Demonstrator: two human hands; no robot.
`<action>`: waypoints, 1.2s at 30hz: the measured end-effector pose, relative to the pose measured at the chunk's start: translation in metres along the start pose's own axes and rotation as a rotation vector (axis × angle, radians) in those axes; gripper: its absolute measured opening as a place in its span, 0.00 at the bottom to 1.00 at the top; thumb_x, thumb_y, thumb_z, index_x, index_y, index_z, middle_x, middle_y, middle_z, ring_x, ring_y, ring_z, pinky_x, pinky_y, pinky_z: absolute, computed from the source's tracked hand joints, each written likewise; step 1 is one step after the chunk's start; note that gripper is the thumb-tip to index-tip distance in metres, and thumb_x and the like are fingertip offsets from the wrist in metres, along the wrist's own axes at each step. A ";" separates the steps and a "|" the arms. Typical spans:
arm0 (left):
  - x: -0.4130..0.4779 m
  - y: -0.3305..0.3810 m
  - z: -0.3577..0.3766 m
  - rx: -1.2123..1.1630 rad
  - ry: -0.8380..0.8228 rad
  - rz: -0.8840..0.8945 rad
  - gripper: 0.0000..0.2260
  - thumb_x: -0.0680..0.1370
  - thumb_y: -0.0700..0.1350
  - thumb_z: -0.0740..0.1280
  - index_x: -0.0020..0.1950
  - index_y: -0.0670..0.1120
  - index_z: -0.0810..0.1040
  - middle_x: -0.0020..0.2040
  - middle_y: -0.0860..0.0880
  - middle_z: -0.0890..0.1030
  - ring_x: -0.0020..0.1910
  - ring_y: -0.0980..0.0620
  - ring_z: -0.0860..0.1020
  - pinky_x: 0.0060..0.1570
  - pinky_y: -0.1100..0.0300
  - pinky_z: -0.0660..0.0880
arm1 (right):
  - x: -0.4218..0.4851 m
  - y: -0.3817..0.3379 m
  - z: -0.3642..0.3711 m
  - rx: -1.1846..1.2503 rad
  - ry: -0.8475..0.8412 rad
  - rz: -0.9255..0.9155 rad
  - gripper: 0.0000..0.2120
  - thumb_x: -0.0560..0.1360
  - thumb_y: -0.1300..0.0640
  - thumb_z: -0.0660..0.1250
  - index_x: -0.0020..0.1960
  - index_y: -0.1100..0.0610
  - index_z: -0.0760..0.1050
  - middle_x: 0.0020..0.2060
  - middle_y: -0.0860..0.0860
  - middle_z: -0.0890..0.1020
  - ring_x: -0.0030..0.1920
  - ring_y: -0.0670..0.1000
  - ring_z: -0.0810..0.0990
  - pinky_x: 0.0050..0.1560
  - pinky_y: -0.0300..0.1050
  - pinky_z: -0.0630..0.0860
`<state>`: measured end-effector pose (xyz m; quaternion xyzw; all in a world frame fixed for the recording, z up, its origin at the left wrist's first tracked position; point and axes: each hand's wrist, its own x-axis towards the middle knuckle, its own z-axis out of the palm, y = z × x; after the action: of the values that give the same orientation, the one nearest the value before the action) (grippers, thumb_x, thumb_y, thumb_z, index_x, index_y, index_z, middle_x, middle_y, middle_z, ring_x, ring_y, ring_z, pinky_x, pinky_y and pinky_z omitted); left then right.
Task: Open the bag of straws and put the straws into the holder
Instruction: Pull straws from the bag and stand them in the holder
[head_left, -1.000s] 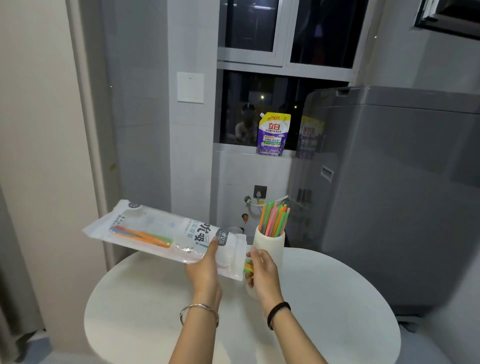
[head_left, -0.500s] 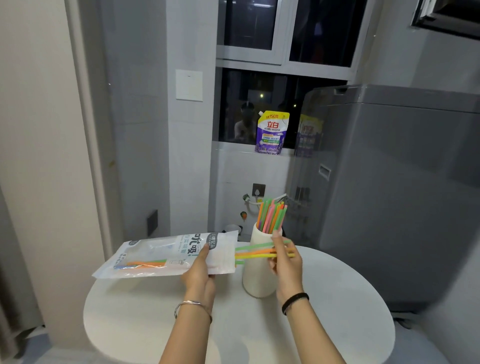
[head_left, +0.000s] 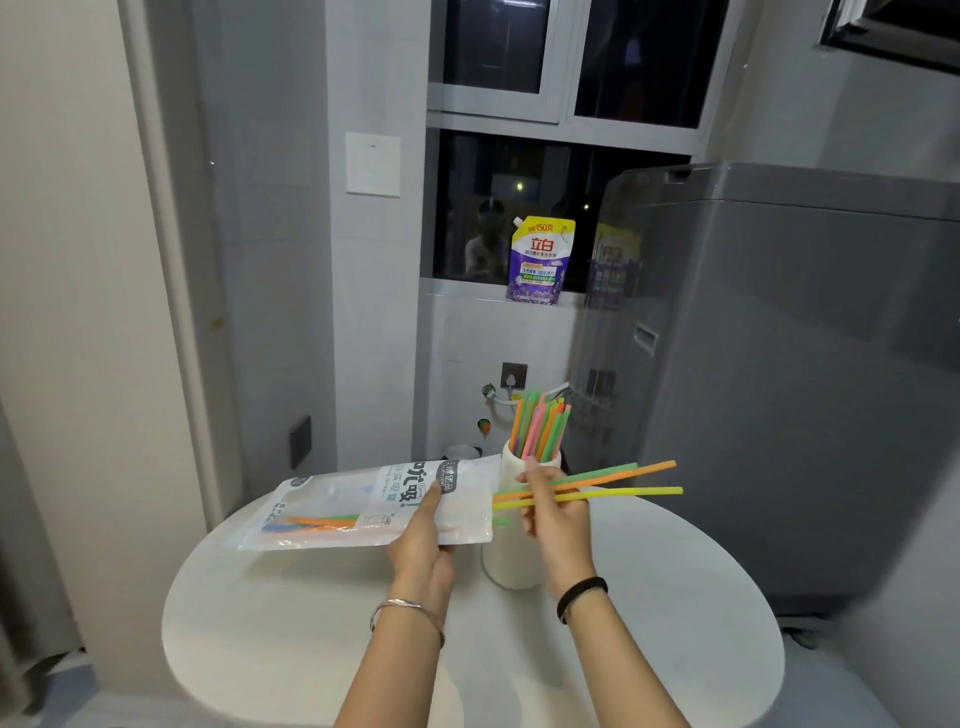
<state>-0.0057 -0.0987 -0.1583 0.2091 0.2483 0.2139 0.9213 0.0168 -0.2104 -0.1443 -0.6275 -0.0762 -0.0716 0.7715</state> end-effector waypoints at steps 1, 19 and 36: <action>-0.001 -0.002 0.001 0.001 -0.009 -0.005 0.23 0.74 0.35 0.70 0.69 0.40 0.72 0.65 0.43 0.78 0.50 0.49 0.79 0.49 0.53 0.77 | -0.001 0.003 0.004 -0.049 -0.073 0.010 0.13 0.77 0.53 0.64 0.35 0.58 0.75 0.23 0.47 0.73 0.23 0.43 0.69 0.24 0.33 0.65; 0.025 0.012 -0.009 -0.025 0.025 0.002 0.23 0.75 0.37 0.69 0.70 0.41 0.71 0.66 0.45 0.77 0.49 0.51 0.79 0.45 0.56 0.77 | 0.102 -0.110 -0.014 -0.412 0.043 -0.516 0.27 0.80 0.48 0.55 0.24 0.54 0.72 0.21 0.49 0.73 0.24 0.45 0.74 0.29 0.36 0.72; 0.021 0.008 -0.006 -0.032 0.053 0.013 0.23 0.75 0.37 0.69 0.70 0.43 0.71 0.65 0.45 0.78 0.47 0.50 0.79 0.35 0.58 0.80 | 0.109 -0.076 -0.009 -0.947 -0.243 -0.469 0.23 0.77 0.42 0.58 0.29 0.53 0.72 0.24 0.48 0.73 0.28 0.49 0.75 0.35 0.44 0.73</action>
<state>0.0051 -0.0796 -0.1667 0.1904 0.2680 0.2295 0.9161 0.1083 -0.2358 -0.0507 -0.8765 -0.2621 -0.1955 0.3534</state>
